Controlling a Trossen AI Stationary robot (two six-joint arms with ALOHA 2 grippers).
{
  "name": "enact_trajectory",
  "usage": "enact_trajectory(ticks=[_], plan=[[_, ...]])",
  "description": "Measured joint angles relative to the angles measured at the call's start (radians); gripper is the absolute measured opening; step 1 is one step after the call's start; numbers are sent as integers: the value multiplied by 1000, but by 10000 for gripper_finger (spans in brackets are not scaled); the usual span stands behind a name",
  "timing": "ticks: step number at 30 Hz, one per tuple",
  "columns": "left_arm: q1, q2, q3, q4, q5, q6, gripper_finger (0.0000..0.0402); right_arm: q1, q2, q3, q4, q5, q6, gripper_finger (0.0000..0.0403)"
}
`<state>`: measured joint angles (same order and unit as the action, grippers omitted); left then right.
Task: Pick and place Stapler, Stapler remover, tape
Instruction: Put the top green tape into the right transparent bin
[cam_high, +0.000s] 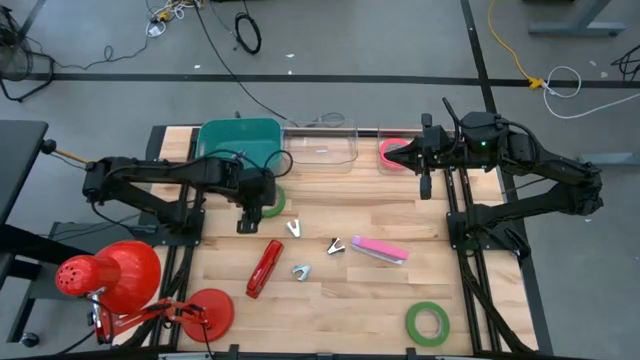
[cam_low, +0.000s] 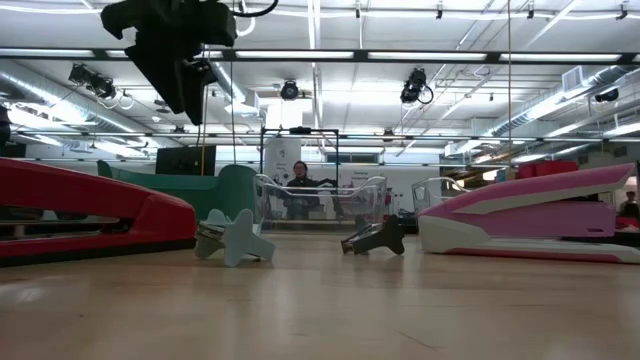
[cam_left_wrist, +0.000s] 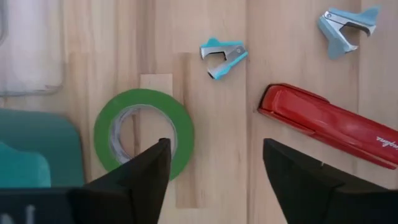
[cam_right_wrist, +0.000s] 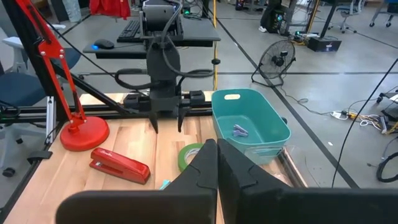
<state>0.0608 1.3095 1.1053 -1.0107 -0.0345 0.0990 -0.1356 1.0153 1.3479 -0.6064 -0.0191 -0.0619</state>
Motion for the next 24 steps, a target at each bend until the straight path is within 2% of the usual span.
enact_trajectory(ticks=[5, 19, 24], plan=[[0, 41, 0, -6, 5, 2, 276, 0, 0, 0, 0, 0, 0, 2], [17, 249, 0, 7, -58, -15, 253, 0, 0, 0, 0, 0, 0, 2], [46, 276, 0, 71, -53, -46, 252, 0, 0, 0, 0, 0, 0, 2]])
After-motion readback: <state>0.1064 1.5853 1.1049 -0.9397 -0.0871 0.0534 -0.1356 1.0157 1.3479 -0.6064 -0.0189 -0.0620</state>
